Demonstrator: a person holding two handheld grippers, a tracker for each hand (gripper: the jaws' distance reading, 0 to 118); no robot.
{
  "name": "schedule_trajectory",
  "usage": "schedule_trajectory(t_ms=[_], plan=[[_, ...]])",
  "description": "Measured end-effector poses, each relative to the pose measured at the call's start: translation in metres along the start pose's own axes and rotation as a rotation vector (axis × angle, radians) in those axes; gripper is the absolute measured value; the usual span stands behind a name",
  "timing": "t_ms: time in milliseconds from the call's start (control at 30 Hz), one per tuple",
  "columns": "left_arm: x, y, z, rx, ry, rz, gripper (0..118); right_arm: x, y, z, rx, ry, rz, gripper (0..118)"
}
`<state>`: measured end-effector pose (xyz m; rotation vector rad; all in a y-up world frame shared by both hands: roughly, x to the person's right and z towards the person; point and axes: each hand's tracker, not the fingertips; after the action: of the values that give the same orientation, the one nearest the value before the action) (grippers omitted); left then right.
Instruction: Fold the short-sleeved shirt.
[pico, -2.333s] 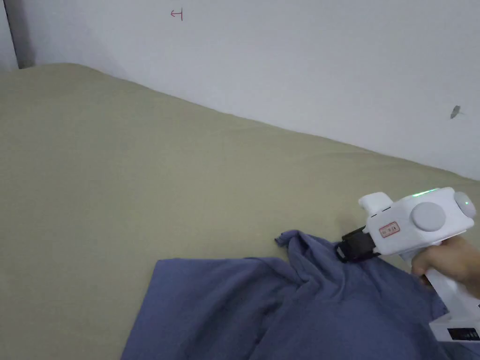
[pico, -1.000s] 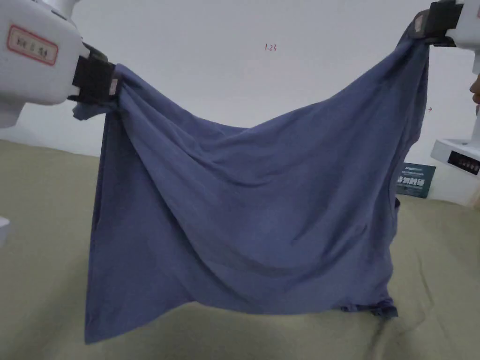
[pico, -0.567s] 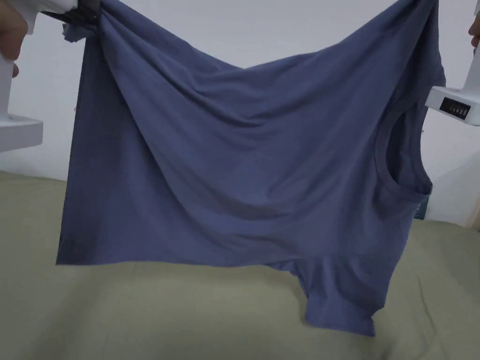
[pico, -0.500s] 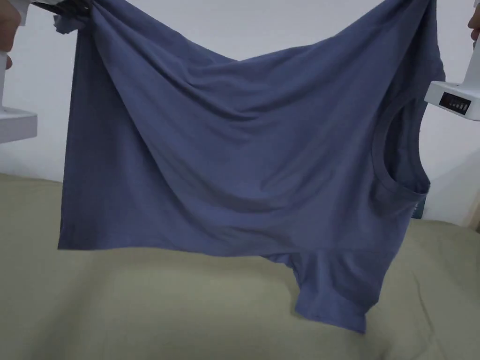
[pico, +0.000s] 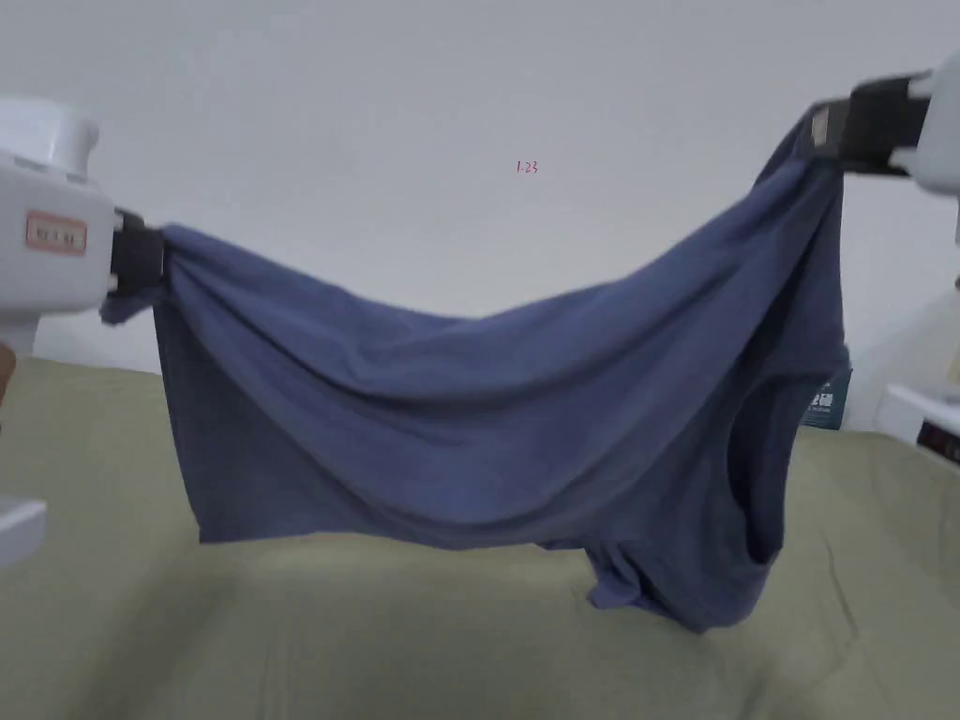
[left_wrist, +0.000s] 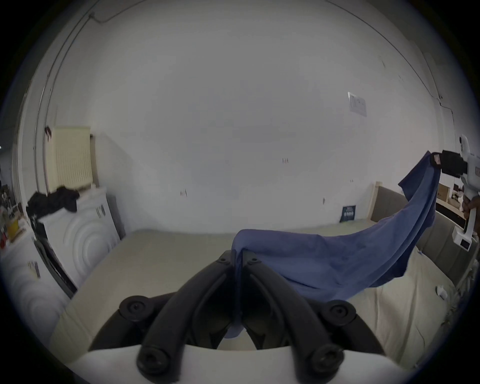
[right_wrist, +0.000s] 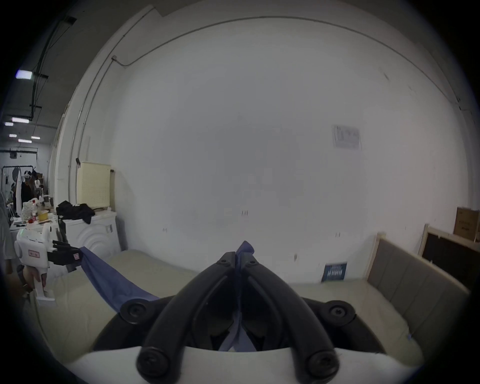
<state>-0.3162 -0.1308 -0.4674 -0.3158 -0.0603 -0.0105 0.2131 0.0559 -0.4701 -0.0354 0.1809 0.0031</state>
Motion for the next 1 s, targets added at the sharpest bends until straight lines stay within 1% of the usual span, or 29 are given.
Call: schedule_trajectory(t_ms=[67, 200, 233, 300, 400, 433, 467, 533, 600, 667, 700, 800, 833, 900, 967, 1000], plan=[[-0.003, -0.031, 0.014, -0.049, -0.017, -0.002, 4, -0.003, -0.032, 0.020, -0.064, 0.002, -0.033, 5], [-0.010, -0.094, 0.047, -0.120, -0.043, 0.020, 4, -0.011, -0.090, 0.059, -0.154, 0.031, -0.036, 5], [-0.012, -0.110, 0.057, -0.144, -0.052, 0.024, 4, -0.013, -0.103, 0.069, -0.173, 0.034, -0.051, 5], [-0.016, -0.139, 0.073, -0.175, -0.069, 0.036, 4, -0.016, -0.122, 0.088, -0.203, 0.048, -0.080, 5], [-0.022, -0.175, 0.098, -0.218, -0.093, 0.035, 4, -0.018, -0.141, 0.113, -0.228, 0.056, -0.084, 5], [-0.024, -0.186, 0.106, -0.230, -0.094, 0.032, 4, -0.017, -0.144, 0.121, -0.242, 0.074, -0.105, 5], [-0.027, -0.194, 0.114, -0.243, -0.107, 0.022, 4, -0.015, -0.146, 0.128, -0.245, 0.088, -0.122, 5], [-0.033, -0.206, 0.126, -0.247, -0.118, 0.001, 4, -0.015, -0.147, 0.141, -0.248, 0.109, -0.129, 5], [-0.038, -0.212, 0.138, -0.246, -0.134, 0.000, 4, -0.018, -0.146, 0.155, -0.242, 0.127, -0.104, 5], [-0.041, -0.213, 0.146, -0.220, -0.136, 0.004, 4, -0.021, -0.145, 0.167, -0.246, 0.164, -0.090, 5], [-0.042, -0.213, 0.150, -0.205, -0.133, 0.010, 4, -0.022, -0.145, 0.172, -0.250, 0.170, -0.087, 5], [-0.048, -0.213, 0.163, -0.184, -0.151, 0.011, 4, -0.031, -0.154, 0.188, -0.282, 0.178, -0.046, 5], [-0.049, -0.217, 0.168, -0.185, -0.148, 0.006, 4, -0.032, -0.159, 0.194, -0.291, 0.179, -0.045, 5], [-0.050, -0.227, 0.179, -0.217, -0.154, 0.002, 4, -0.032, -0.172, 0.203, -0.340, 0.195, -0.085, 5], [-0.051, -0.245, 0.190, -0.245, -0.162, 0.003, 4, -0.035, -0.190, 0.215, -0.364, 0.191, -0.090, 5], [-0.050, -0.255, 0.195, -0.267, -0.168, 0.009, 5, -0.035, -0.199, 0.218, -0.405, 0.192, -0.091, 5]])
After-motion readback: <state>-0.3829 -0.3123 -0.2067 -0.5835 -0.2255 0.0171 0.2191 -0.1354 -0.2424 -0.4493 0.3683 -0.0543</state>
